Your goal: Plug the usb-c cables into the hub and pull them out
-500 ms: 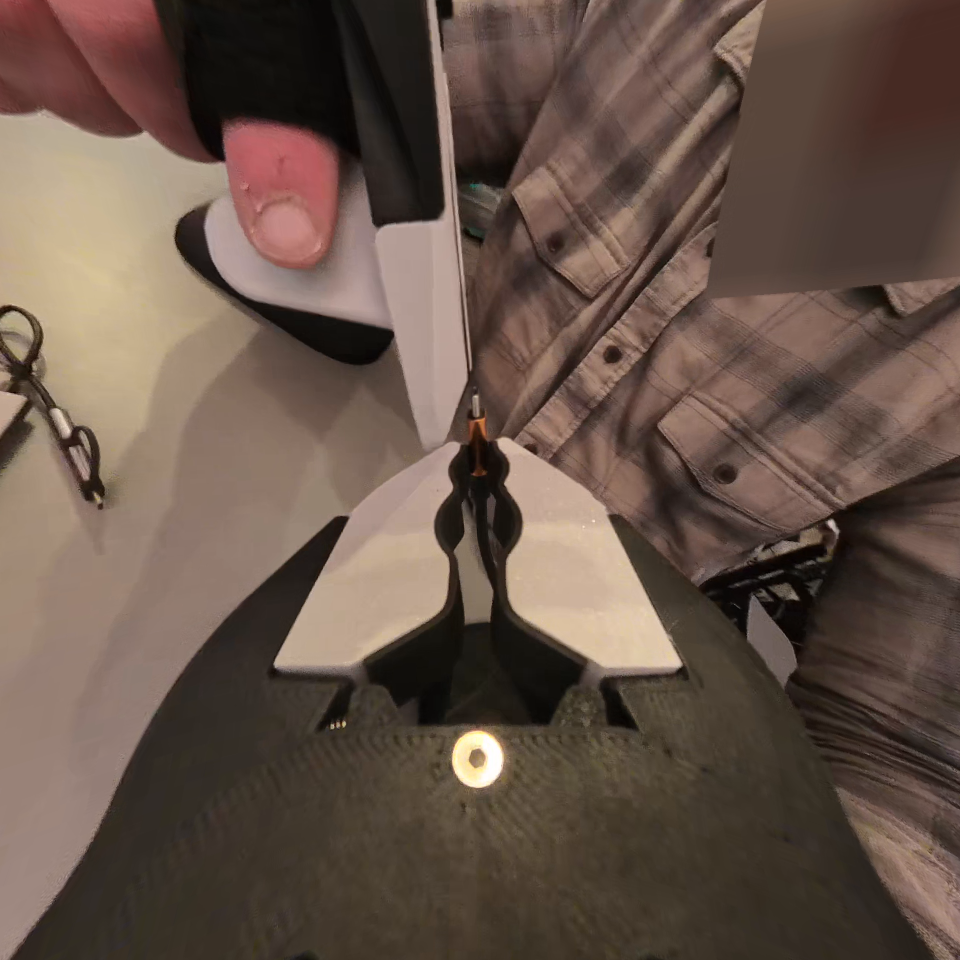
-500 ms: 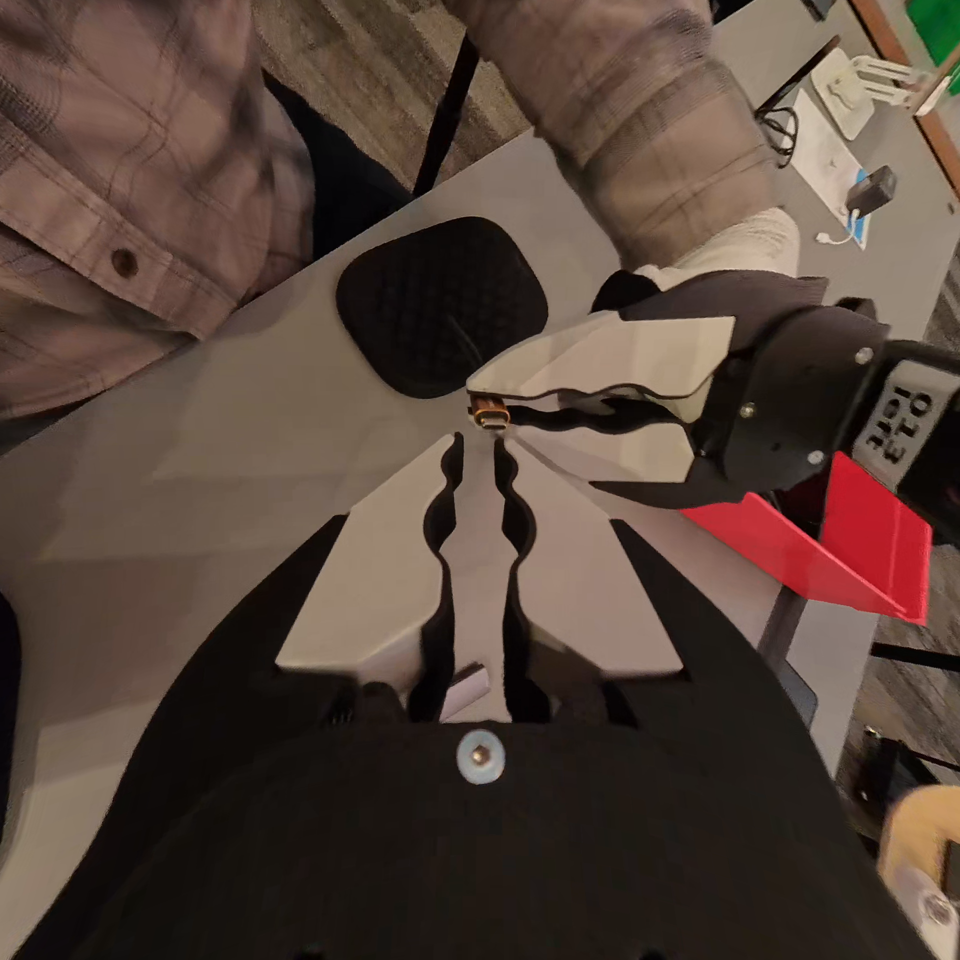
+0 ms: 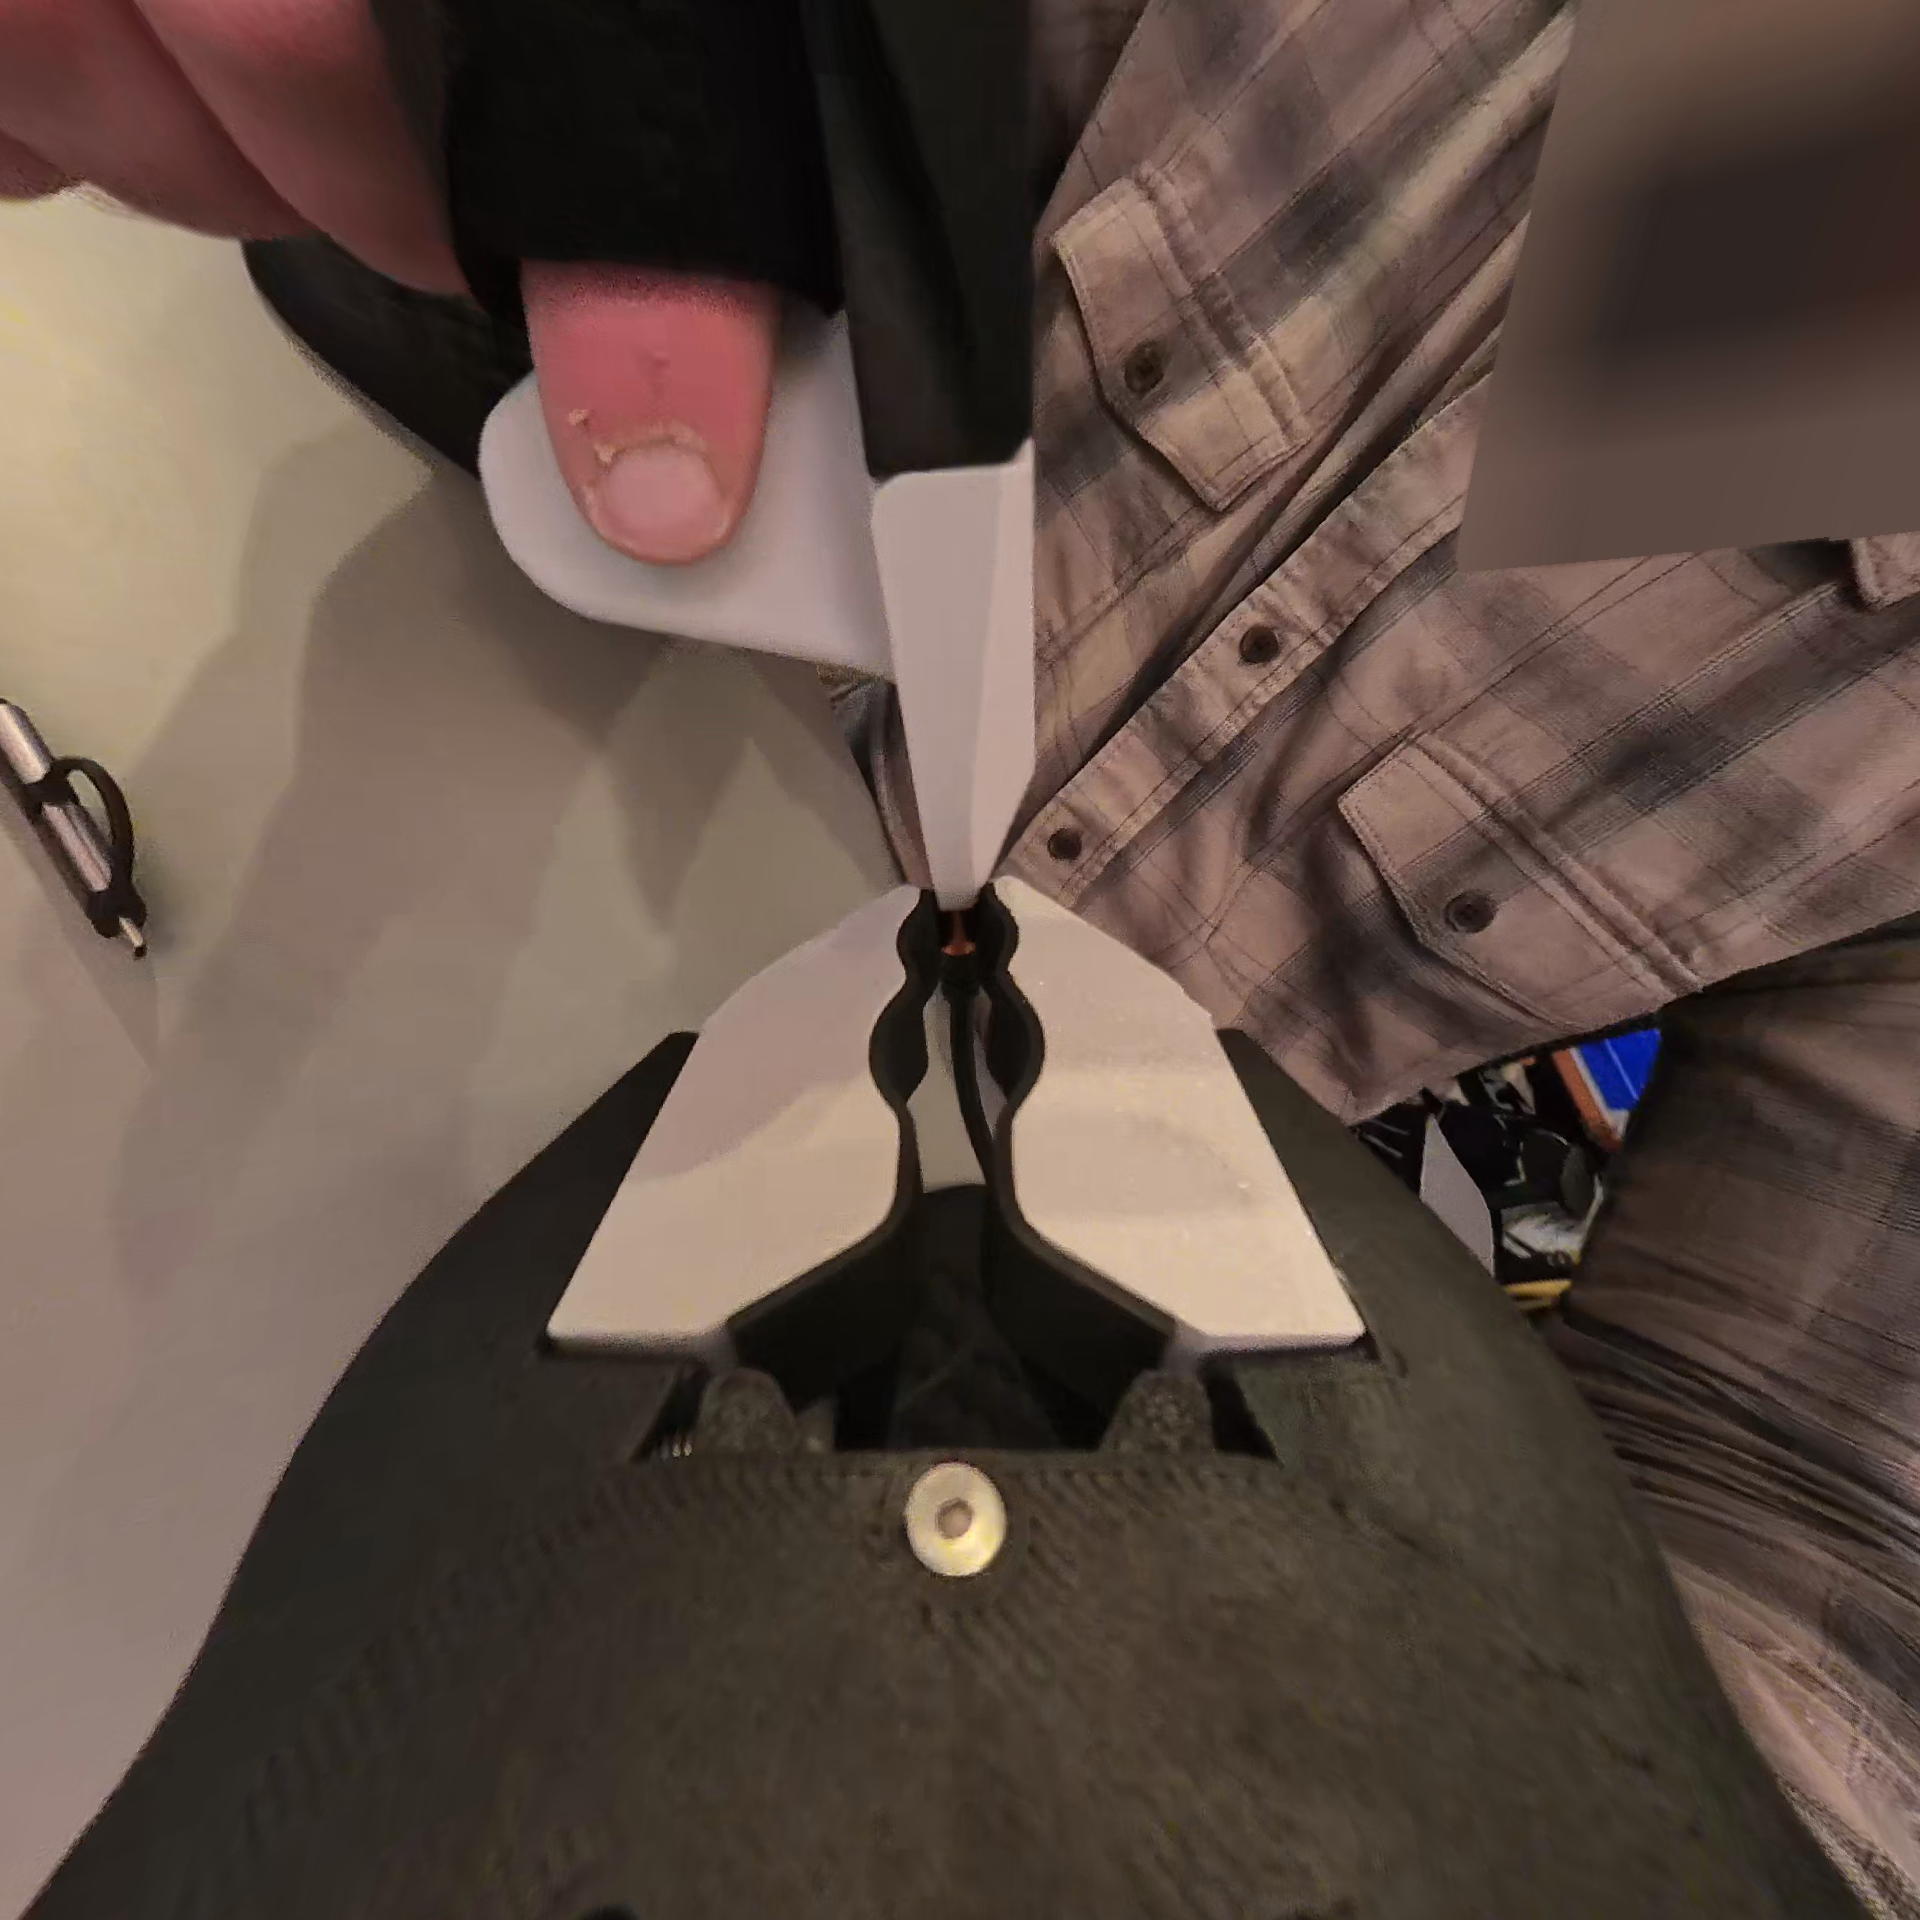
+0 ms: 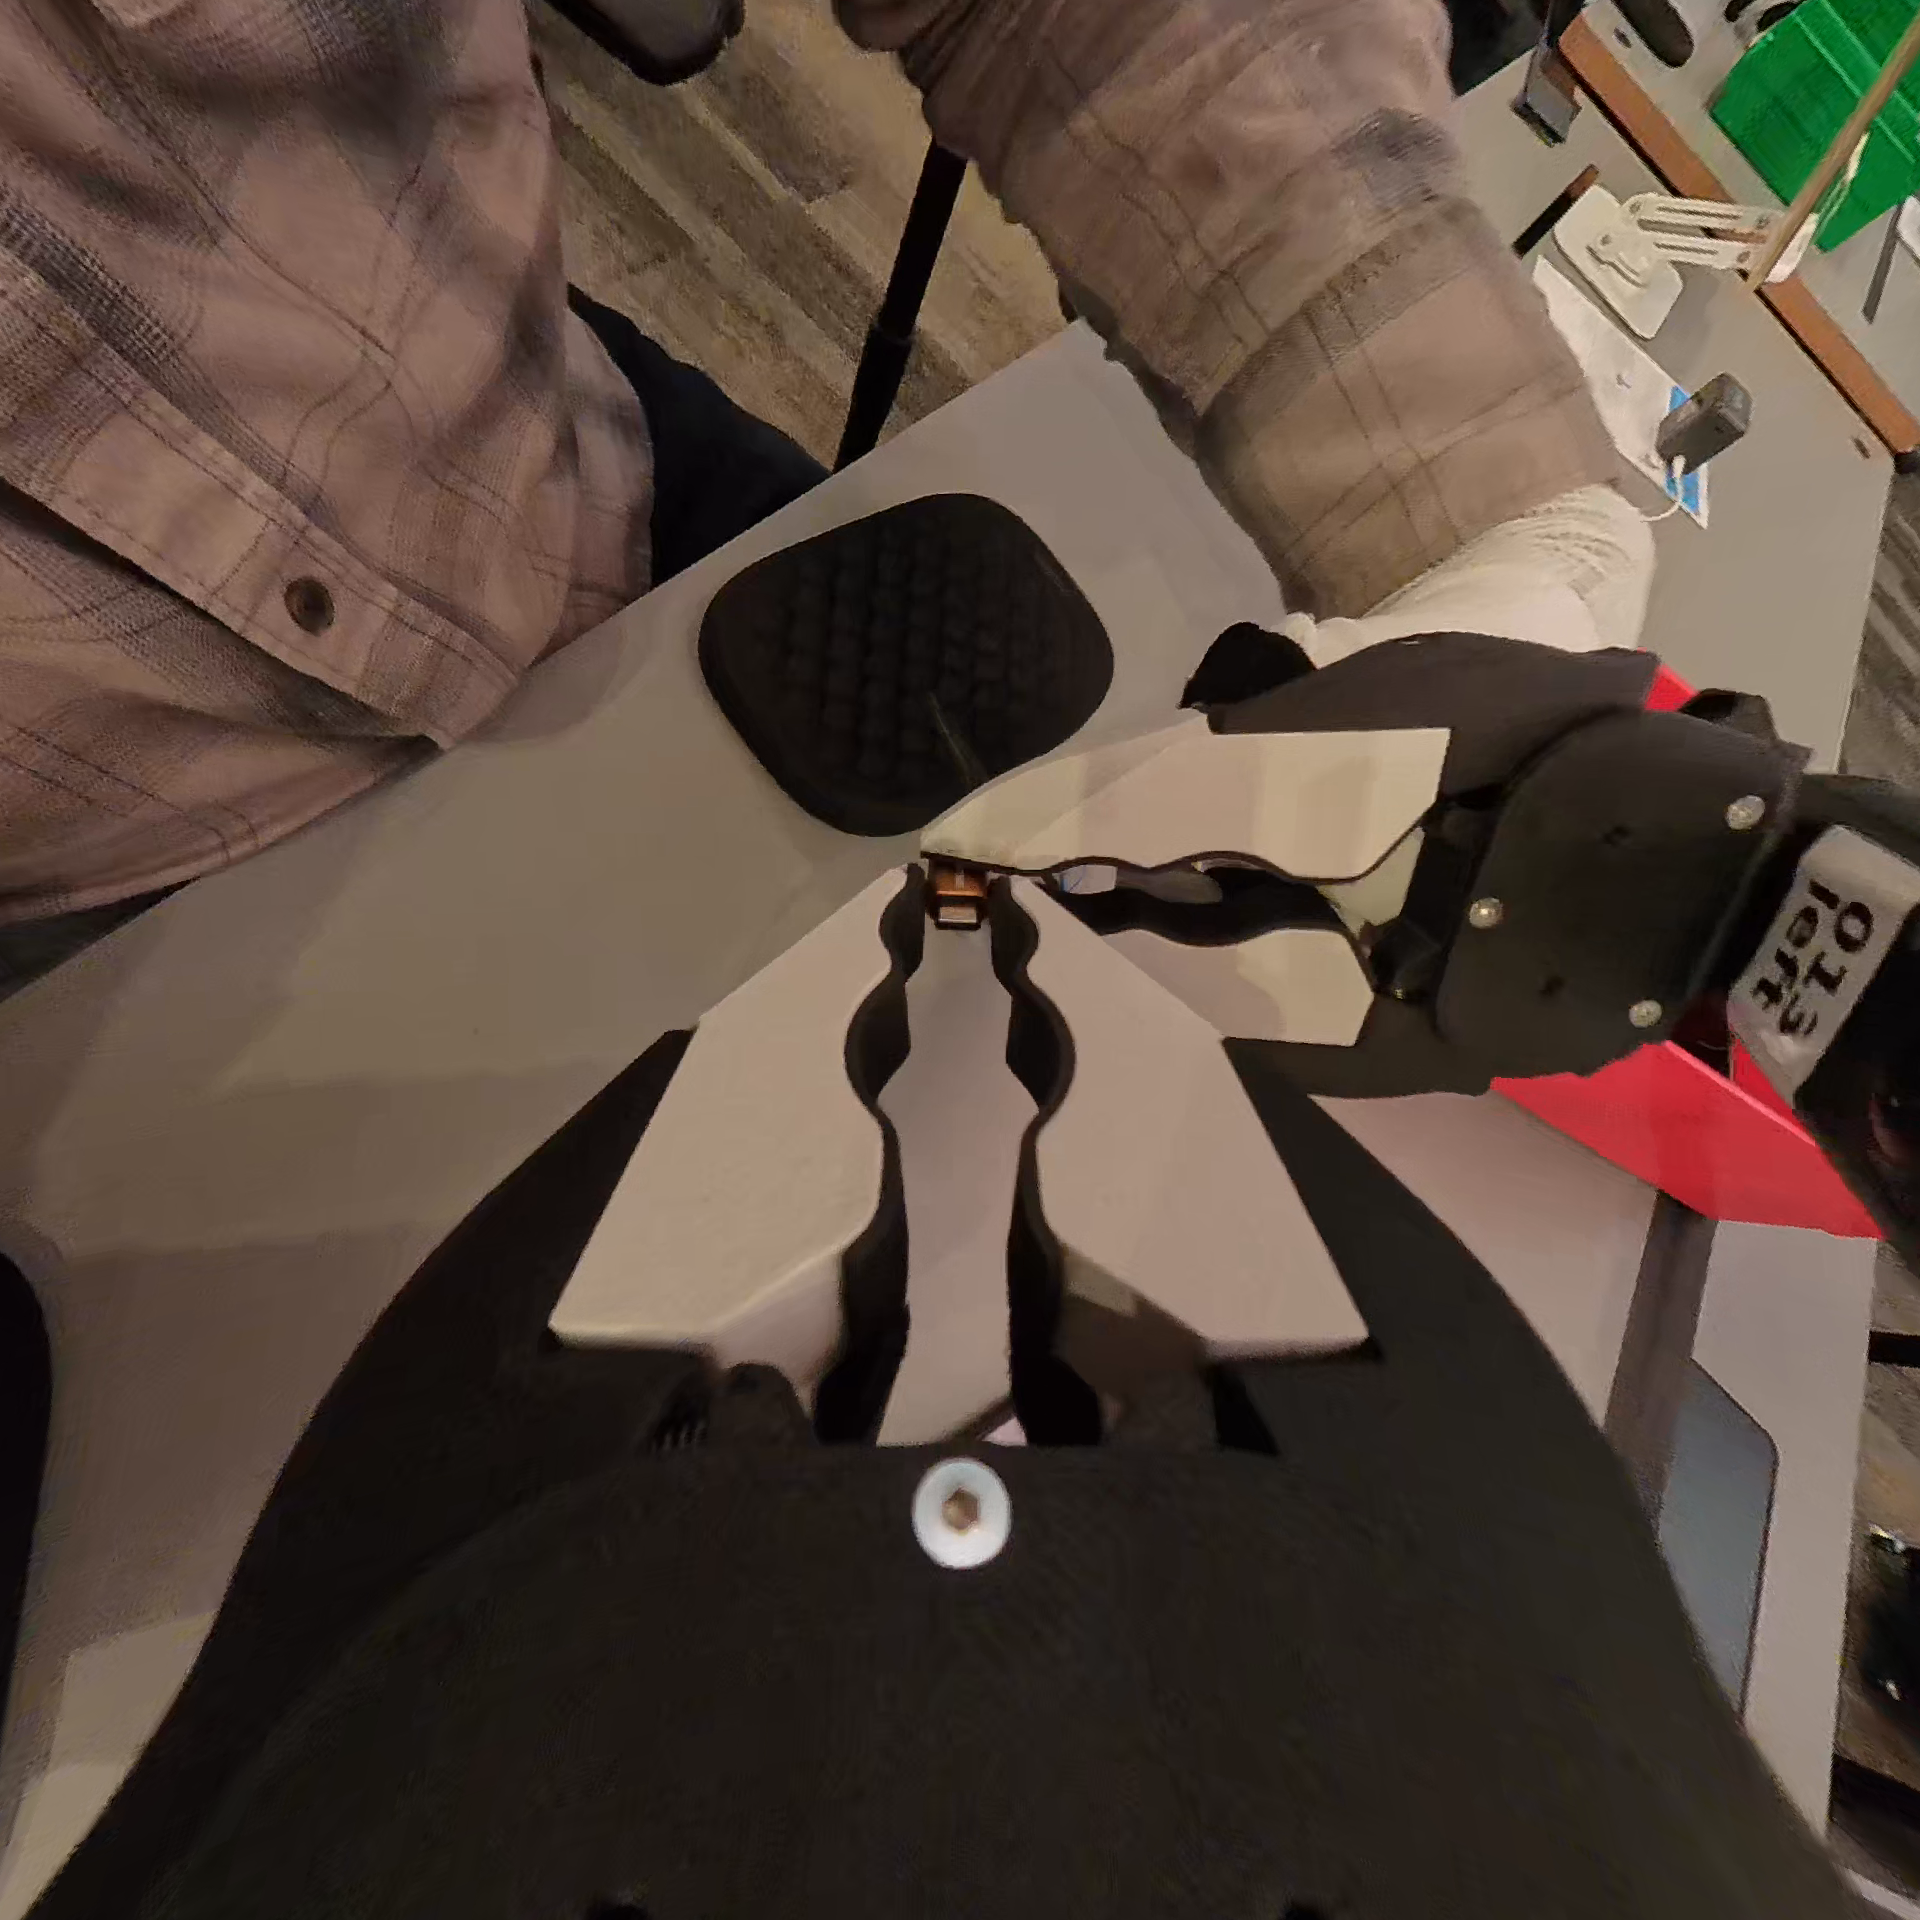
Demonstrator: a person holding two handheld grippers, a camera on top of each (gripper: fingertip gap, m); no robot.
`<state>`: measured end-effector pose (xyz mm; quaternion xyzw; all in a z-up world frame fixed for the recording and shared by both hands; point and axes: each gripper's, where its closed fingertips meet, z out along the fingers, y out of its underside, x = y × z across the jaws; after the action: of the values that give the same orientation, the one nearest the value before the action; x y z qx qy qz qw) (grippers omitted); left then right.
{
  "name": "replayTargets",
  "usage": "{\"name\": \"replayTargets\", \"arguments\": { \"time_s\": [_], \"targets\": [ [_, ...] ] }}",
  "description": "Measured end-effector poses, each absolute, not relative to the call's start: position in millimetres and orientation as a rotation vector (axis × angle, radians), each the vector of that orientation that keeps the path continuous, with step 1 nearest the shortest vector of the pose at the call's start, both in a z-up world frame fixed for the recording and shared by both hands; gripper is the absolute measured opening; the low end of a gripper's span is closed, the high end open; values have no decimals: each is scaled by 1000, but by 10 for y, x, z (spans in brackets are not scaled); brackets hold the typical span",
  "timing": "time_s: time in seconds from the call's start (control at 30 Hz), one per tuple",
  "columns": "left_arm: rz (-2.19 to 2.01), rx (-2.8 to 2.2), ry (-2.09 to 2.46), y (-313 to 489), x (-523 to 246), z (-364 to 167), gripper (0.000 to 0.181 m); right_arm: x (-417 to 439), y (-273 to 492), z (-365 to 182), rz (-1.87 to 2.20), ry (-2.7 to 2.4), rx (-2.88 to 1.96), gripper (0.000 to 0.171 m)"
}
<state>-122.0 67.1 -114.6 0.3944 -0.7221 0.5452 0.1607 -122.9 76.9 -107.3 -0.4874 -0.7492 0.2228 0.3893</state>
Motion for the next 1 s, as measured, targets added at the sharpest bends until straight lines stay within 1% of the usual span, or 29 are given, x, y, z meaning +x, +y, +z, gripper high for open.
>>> {"name": "replayTargets", "arguments": {
  "time_s": [0.23, 0.27, 0.37, 0.43, 0.5, 0.53, 0.57, 0.6, 0.63, 0.67, 0.7, 0.83, 0.87, 0.93, 0.97, 1.0],
  "targets": [
    [1587, 1192, -2056, 747, -1108, -1153, 9, -1140, 849, -1087, 620, -1791, -1326, 9],
    [1628, 1227, -2068, 790, -1071, -1111, 15, -1112, 883, -1060, 642, -1745, -1340, 9],
    [1697, 1426, -2199, 993, -991, -1041, 48, -1001, 1028, -951, 694, -1582, -1372, 9],
    [1851, 1578, -2236, 1165, -983, -886, 60, -910, 1145, -869, 713, -1462, -1389, 9],
    [1930, 1779, -2276, 1347, -1031, -795, 66, -818, 1230, -823, 716, -1377, -1396, 9],
    [1995, 1883, -2287, 1441, -1068, -723, 66, -774, 1280, -808, 704, -1335, -1406, 9],
    [2106, 1979, -2244, 1538, -1132, -614, 50, -733, 1320, -797, 697, -1300, -1416, 9],
    [2228, 2038, -2185, 1607, -1225, -502, 30, -700, 1349, -782, 692, -1270, -1418, 9],
    [2326, 2114, -2147, 1677, -1326, -411, 20, -673, 1372, -762, 693, -1243, -1418, 9],
    [2418, 2174, -2108, 1717, -1435, -327, 4, -648, 1392, -757, 696, -1222, -1425, 9],
    [2482, 2201, -2068, 1707, -1525, -273, 0, -632, 1403, -760, 694, -1212, -1425, 9],
    [2493, 2386, -2037, 1610, -1663, -313, 0, -611, 1463, -785, 698, -1171, -1434, 9],
    [2481, 2413, -2008, 1567, -1658, -361, 3, -612, 1481, -785, 701, -1156, -1437, 9],
    [2447, 2536, -1916, 1508, -1582, -485, 47, -621, 1512, -777, 725, -1114, -1439, 9],
    [2512, 2491, -1867, 1394, -1521, -516, 51, -629, 1517, -755, 757, -1082, -1430, 9],
    [2513, 2428, -1868, 1244, -1427, -599, 47, -640, 1510, -734, 807, -1050, -1419, 9]
  ]
}}
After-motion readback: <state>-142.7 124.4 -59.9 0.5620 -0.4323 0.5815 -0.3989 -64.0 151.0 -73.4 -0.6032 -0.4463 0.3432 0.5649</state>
